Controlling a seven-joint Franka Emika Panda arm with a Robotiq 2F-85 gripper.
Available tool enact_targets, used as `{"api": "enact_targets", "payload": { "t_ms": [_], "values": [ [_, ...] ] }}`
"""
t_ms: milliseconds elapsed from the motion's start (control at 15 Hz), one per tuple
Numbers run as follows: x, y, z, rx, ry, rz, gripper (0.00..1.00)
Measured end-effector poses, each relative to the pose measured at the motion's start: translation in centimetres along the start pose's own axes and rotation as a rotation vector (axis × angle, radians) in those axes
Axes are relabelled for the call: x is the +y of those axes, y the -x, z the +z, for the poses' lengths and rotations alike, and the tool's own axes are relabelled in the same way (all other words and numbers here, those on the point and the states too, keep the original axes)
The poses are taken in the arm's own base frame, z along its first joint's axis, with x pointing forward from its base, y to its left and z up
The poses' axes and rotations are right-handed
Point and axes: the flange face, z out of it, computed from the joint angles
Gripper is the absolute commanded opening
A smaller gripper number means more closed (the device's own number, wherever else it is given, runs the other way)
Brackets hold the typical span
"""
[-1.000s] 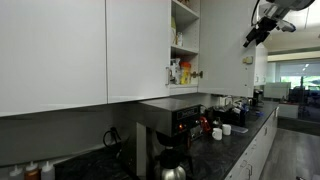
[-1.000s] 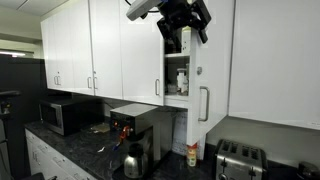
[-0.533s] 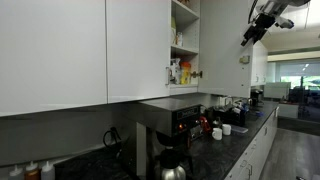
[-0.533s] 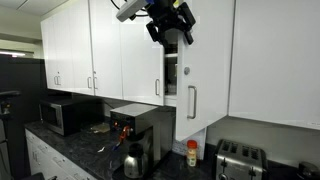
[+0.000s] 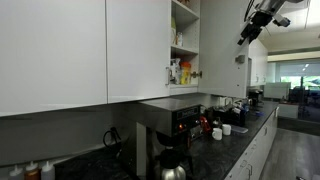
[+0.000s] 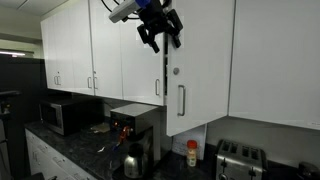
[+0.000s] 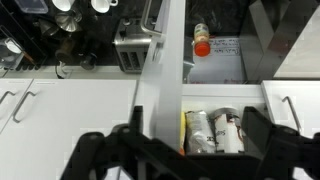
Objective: Close the cabinet door on the right
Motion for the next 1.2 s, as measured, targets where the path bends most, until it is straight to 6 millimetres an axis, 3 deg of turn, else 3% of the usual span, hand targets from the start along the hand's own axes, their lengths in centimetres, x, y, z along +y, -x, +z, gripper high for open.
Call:
{"api": "enact_targets", "payload": {
  "t_ms": [800, 1200],
  "values": [
    [-6.6, -2.7, 1.4, -0.051, -0.096, -0.125, 1.00],
    [-7.7, -2.7, 1.7, -0.104, -0.098, -0.165, 1.00]
  ]
}}
